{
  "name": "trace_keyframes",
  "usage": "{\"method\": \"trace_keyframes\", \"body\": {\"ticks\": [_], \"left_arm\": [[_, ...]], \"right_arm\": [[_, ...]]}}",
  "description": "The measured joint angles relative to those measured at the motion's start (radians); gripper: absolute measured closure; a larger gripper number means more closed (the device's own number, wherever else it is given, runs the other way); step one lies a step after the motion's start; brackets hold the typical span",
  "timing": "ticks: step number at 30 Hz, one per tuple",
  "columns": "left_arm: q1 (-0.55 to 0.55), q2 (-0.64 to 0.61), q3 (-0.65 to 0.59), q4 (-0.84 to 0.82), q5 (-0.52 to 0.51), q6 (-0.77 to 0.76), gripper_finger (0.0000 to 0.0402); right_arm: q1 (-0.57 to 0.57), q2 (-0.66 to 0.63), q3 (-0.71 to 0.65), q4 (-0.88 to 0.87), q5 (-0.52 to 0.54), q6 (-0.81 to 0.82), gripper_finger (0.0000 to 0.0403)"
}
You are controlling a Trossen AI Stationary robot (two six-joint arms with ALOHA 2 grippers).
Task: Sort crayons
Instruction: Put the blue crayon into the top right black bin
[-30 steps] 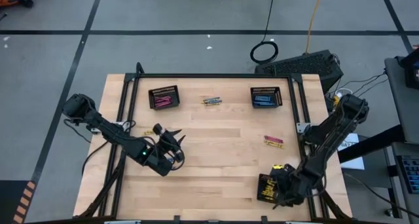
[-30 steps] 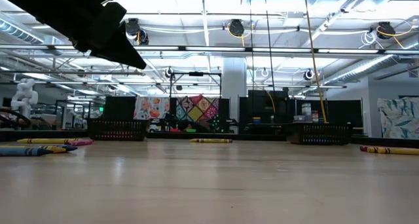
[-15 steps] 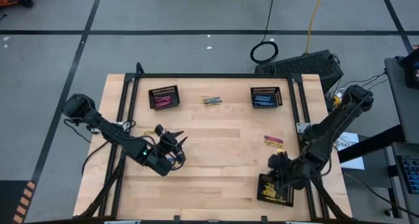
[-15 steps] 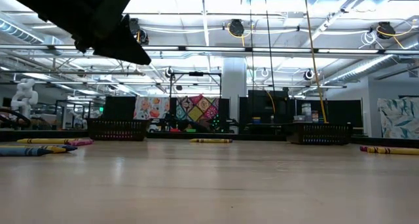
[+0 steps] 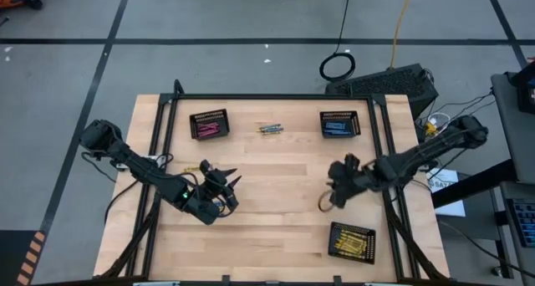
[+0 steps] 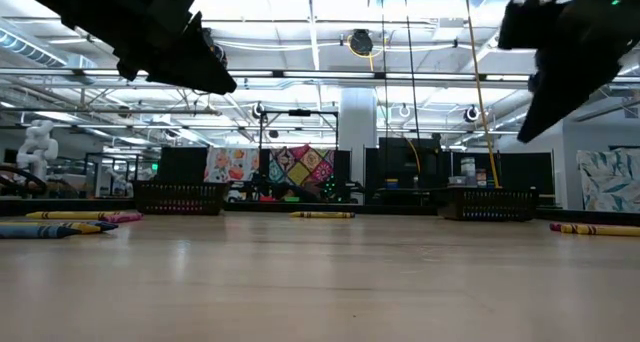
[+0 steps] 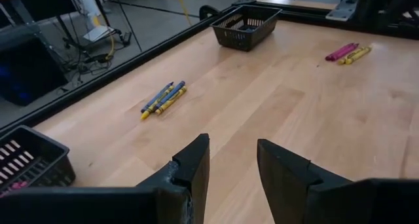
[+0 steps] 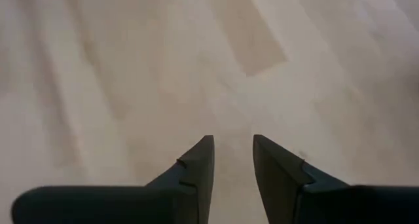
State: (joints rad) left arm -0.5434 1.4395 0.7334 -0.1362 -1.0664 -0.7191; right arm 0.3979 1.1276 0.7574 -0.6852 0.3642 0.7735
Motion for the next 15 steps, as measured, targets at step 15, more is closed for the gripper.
{"method": "trace_keyframes", "body": {"ticks": [15], "left_arm": [[0.067, 0.0, 0.0, -0.008, 0.0, 0.002, 0.027]], "right_arm": [[-0.234, 0.204, 0.0, 0.568, -0.066, -0.497, 0.0243]]}}
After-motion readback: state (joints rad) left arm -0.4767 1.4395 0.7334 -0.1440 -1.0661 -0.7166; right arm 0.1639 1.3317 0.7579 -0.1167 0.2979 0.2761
